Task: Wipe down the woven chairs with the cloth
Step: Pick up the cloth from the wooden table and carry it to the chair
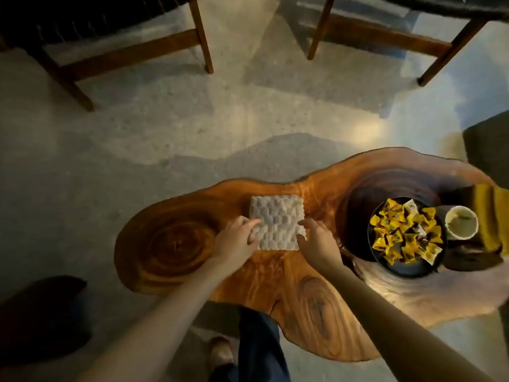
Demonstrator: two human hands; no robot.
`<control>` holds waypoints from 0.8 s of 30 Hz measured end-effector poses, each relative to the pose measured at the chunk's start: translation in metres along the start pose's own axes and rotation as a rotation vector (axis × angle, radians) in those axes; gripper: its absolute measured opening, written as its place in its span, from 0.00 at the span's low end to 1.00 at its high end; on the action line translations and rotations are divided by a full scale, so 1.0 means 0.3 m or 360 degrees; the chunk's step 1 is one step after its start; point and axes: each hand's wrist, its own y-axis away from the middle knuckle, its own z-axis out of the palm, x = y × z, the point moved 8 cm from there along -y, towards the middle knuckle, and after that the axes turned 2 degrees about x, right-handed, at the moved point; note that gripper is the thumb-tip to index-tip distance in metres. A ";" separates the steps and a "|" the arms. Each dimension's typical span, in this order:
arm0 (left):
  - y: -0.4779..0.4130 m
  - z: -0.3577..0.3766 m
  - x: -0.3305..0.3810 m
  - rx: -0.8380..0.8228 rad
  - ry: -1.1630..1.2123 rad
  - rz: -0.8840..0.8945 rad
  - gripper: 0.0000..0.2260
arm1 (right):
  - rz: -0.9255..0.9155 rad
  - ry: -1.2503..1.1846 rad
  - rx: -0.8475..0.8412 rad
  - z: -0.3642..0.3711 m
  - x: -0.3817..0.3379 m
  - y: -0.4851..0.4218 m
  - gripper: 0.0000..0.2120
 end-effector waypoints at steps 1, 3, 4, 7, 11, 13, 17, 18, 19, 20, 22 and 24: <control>-0.022 0.038 -0.009 -0.0043 -0.0052 0.0005 0.22 | 0.0036 -0.0020 -0.0010 0.031 0.021 -0.023 0.18; -0.055 0.107 -0.034 -0.0050 -0.0121 -0.0011 0.24 | 0.0095 -0.0077 0.0007 0.091 0.069 -0.065 0.18; -0.064 0.144 -0.047 -0.0076 -0.0156 -0.0018 0.25 | 0.0131 -0.0095 -0.0010 0.121 0.090 -0.080 0.18; -0.076 0.223 -0.067 -0.0019 -0.0235 0.0010 0.25 | 0.0267 -0.0227 0.0027 0.195 0.152 -0.117 0.14; -0.076 0.229 -0.077 0.0183 -0.0207 0.0061 0.14 | 0.0314 -0.0331 0.0165 0.216 0.181 -0.135 0.06; -0.066 0.202 -0.075 0.0222 -0.0147 0.0064 0.10 | 0.0286 -0.0380 0.0189 0.195 0.164 -0.123 0.03; -0.006 0.051 -0.036 0.0367 -0.0020 0.0049 0.08 | 0.0094 -0.0502 0.0293 0.058 0.066 -0.051 0.03; 0.017 -0.006 -0.011 0.0424 0.0015 0.0074 0.07 | 0.0044 -0.0534 0.0323 0.008 0.028 -0.025 0.03; 0.039 -0.070 0.014 0.0485 0.0064 0.0092 0.06 | -0.0008 -0.0573 0.0351 -0.046 -0.014 0.002 0.04; 0.063 -0.139 0.037 0.0545 0.0125 0.0102 0.05 | -0.0066 -0.0617 0.0378 -0.103 -0.061 0.030 0.04; 0.113 -0.284 0.081 0.0659 0.0244 0.0109 0.03 | -0.0186 -0.0699 0.0408 -0.218 -0.167 0.085 0.04; 0.171 -0.435 0.118 0.0784 0.0343 0.0131 0.03 | -0.0290 -0.0740 0.0386 -0.322 -0.282 0.136 0.03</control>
